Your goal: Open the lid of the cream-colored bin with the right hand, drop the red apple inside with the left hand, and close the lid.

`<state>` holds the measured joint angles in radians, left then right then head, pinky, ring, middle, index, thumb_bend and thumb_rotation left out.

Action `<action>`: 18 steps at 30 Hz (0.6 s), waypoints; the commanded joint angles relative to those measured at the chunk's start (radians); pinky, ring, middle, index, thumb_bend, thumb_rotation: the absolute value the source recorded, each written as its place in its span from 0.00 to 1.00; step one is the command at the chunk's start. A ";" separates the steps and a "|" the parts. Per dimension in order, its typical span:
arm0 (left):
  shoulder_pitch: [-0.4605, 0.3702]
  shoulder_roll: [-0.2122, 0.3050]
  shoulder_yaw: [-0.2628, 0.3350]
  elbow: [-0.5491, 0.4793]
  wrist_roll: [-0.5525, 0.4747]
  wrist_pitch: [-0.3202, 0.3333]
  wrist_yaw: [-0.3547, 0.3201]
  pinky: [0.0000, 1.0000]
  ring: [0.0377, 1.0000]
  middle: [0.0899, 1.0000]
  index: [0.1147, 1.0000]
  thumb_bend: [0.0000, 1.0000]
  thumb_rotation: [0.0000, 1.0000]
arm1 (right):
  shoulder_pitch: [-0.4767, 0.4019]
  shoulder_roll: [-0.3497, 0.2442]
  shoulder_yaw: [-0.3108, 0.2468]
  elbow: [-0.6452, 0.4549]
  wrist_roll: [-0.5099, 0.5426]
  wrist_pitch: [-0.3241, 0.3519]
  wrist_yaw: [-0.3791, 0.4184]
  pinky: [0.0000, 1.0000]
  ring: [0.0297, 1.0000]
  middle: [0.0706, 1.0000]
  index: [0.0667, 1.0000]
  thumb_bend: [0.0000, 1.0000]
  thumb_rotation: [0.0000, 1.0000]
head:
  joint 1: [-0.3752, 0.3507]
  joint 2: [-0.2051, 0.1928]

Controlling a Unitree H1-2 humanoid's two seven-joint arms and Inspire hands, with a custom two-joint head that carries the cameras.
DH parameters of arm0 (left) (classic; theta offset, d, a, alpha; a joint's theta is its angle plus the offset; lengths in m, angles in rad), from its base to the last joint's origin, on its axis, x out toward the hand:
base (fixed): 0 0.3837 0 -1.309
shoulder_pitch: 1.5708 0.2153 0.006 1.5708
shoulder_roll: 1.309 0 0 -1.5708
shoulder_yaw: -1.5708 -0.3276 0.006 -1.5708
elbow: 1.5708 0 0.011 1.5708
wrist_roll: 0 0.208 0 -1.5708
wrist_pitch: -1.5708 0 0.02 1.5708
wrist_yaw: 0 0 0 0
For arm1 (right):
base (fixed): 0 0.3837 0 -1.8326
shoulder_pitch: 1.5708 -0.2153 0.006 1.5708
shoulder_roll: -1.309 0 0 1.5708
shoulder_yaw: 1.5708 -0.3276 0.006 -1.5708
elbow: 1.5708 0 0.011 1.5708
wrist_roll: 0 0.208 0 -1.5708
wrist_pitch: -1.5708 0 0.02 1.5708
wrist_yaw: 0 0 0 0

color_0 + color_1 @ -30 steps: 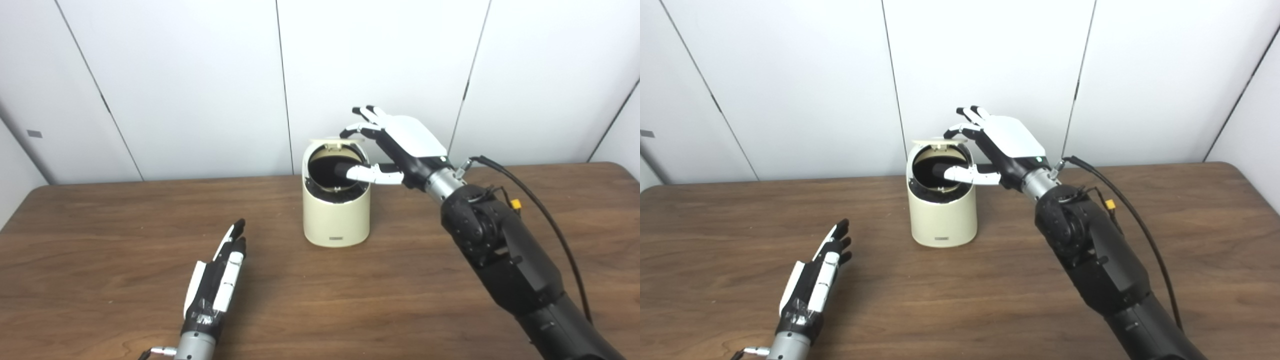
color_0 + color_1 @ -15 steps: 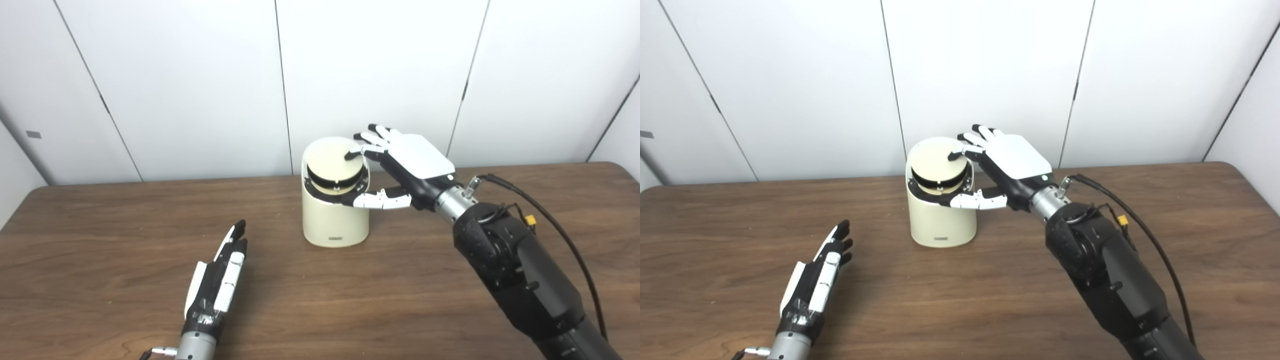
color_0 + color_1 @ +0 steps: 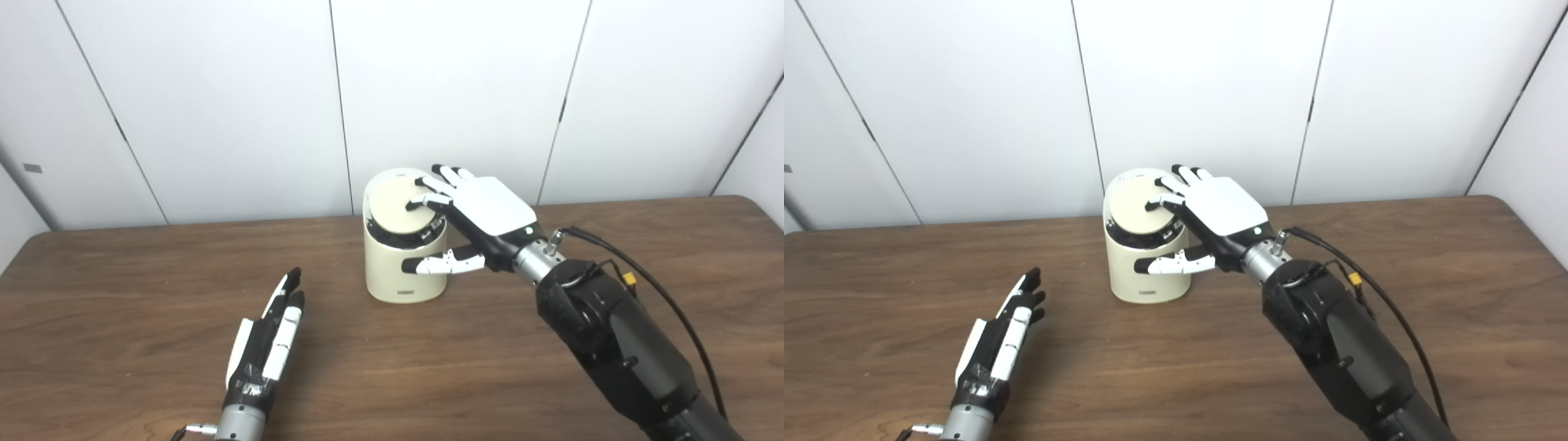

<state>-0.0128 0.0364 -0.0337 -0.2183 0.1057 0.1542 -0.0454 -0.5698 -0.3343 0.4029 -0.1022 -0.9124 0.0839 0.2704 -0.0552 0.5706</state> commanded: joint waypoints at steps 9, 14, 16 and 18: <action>-0.017 -0.011 -0.002 -0.039 0.006 0.006 0.015 0.93 0.95 0.99 1.00 0.61 0.94 | 0.006 -0.014 0.005 -0.020 -0.016 -0.028 0.031 1.00 1.00 0.93 0.76 0.54 0.85 | 0.005 0.014; -0.019 -0.012 0.000 -0.043 0.003 0.012 0.016 0.95 0.97 0.99 1.00 0.60 0.94 | 0.012 -0.019 -0.002 -0.022 -0.013 -0.029 0.039 1.00 1.00 0.93 0.76 0.54 0.84 | 0.005 0.014; -0.019 -0.012 0.000 -0.044 0.003 0.012 0.016 0.95 0.97 0.99 1.00 0.60 0.94 | 0.012 -0.019 -0.003 -0.023 -0.013 -0.029 0.039 1.00 1.00 0.93 0.76 0.54 0.84 | 0.005 0.014; -0.019 -0.012 0.003 -0.045 -0.001 0.011 0.015 0.95 0.97 0.99 1.00 0.60 0.94 | 0.012 -0.028 0.005 -0.021 -0.029 -0.031 0.046 1.00 1.00 0.93 0.76 0.54 0.84 | 0.000 0.021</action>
<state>-0.0126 0.0274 -0.0346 -0.2217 0.1074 0.1780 -0.0399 -0.5502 -0.3430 0.3967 -0.1129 -0.9292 0.0705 0.2785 -0.0552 0.5905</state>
